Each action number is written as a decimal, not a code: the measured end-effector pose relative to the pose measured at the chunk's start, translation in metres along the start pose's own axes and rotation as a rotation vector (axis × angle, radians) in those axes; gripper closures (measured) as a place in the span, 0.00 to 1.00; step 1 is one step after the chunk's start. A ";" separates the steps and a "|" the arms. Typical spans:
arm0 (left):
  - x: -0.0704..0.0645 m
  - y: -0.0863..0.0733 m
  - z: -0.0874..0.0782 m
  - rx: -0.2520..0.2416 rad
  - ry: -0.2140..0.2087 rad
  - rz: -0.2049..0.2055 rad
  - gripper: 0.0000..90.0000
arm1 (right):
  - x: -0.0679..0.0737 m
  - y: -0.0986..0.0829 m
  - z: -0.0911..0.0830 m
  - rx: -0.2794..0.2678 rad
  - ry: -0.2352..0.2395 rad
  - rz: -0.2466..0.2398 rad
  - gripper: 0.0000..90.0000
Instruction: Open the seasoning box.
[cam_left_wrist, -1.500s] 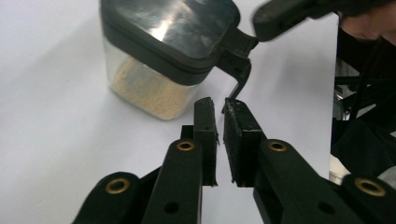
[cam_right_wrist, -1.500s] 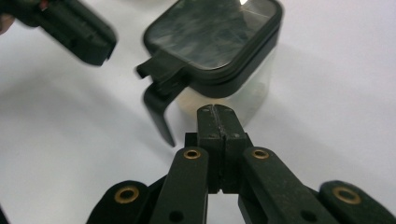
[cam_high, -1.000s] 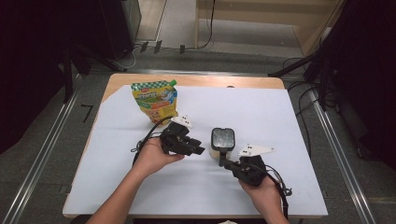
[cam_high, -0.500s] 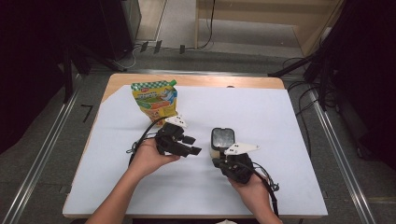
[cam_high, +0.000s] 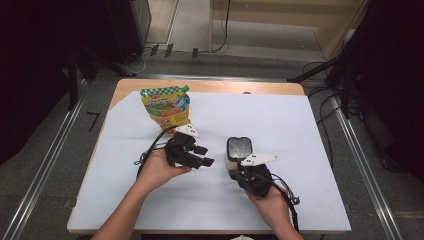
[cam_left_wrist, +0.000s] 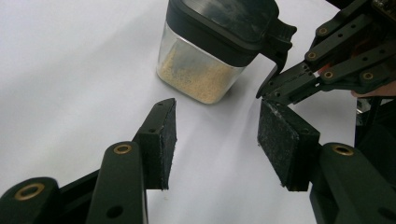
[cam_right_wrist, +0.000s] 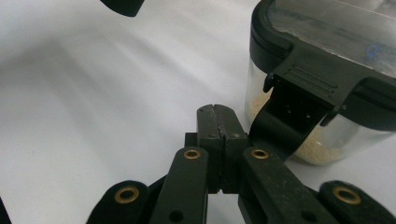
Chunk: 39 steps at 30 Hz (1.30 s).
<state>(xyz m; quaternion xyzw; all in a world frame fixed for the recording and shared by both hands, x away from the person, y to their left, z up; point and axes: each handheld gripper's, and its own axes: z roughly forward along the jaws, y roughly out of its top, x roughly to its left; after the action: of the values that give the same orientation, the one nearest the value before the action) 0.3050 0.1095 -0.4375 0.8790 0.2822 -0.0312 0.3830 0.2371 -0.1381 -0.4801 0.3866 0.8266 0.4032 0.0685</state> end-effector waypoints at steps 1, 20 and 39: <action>0.000 0.000 0.001 -0.003 -0.001 -0.001 0.53 | -0.001 -0.001 -0.001 0.000 -0.002 0.000 1.00; 0.004 0.006 0.013 0.008 -0.014 0.024 0.51 | -0.032 -0.016 -0.025 -0.003 -0.068 0.068 1.00; 0.000 0.005 0.017 0.012 -0.022 0.047 0.49 | -0.070 -0.018 -0.036 -0.012 -0.136 0.130 1.00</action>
<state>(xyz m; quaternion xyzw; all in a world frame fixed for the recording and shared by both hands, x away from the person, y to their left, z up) 0.3106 0.0945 -0.4463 0.8874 0.2571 -0.0333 0.3813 0.2596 -0.2157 -0.4834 0.4653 0.7908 0.3848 0.1004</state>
